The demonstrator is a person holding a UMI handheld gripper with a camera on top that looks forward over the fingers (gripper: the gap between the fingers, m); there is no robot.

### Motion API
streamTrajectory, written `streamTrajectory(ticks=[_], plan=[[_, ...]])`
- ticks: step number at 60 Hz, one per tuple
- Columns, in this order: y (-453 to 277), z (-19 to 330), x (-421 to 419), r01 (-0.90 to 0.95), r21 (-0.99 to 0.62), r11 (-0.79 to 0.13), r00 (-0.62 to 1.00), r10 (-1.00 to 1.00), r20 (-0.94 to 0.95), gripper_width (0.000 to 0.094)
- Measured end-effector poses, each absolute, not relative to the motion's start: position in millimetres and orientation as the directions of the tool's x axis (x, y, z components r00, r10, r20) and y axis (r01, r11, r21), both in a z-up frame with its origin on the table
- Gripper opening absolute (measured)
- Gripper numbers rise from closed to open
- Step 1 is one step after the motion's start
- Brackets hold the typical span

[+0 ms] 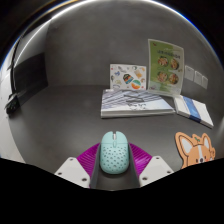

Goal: Arrange mouse

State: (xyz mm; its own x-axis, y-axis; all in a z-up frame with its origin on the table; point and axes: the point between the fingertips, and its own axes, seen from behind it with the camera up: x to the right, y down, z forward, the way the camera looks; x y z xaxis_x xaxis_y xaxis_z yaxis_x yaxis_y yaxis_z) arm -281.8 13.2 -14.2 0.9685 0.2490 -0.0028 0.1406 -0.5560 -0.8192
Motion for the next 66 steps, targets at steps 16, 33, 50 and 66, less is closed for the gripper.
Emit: streamTrajectory(ticks=[16, 33, 50, 66], plan=[[-16, 75, -283, 0.168, -0.898, -0.407, 0.924, 0.383, -0.001, 0.0402], [-43, 212, -99, 0.025, -0.99, -0.138, 0.988, 0.157, 0.003, 0.0396], [-19, 25, -10, 0.024, -0.884, -0.466, 0.999, 0.032, 0.01, 0.0398], [-23, -7, 1, 0.067, -0.839, -0.54, 0.996, 0.084, 0.026, 0.0654]])
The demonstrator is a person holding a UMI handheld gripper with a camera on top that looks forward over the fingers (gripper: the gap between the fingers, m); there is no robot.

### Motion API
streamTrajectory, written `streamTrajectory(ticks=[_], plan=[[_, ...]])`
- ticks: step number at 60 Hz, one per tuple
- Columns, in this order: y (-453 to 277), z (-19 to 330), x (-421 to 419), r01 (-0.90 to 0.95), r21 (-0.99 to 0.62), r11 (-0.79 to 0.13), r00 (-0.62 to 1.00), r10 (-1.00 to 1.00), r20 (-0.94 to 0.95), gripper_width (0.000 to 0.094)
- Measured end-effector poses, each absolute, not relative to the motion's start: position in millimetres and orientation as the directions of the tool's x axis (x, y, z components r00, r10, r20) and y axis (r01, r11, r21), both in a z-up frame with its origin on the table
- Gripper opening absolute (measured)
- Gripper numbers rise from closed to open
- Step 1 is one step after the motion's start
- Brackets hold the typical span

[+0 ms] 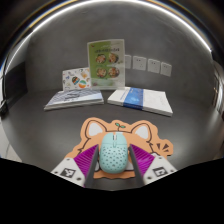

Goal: Arrange mouse

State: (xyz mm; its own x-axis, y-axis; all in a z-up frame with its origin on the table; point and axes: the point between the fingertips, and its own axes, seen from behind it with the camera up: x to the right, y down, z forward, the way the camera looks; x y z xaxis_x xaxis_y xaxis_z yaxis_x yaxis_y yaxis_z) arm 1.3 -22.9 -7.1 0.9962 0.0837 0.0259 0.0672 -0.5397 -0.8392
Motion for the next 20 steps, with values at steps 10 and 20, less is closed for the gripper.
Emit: streamTrajectory(ticks=[10, 20], plan=[[-60, 22, -4, 0.06, -0.864, -0.5, 0.984, 0.174, -0.032, 0.0886], [-117, 43, 24, 0.063, -0.88, -0.471, 0.985, 0.172, -0.022, 0.0855]])
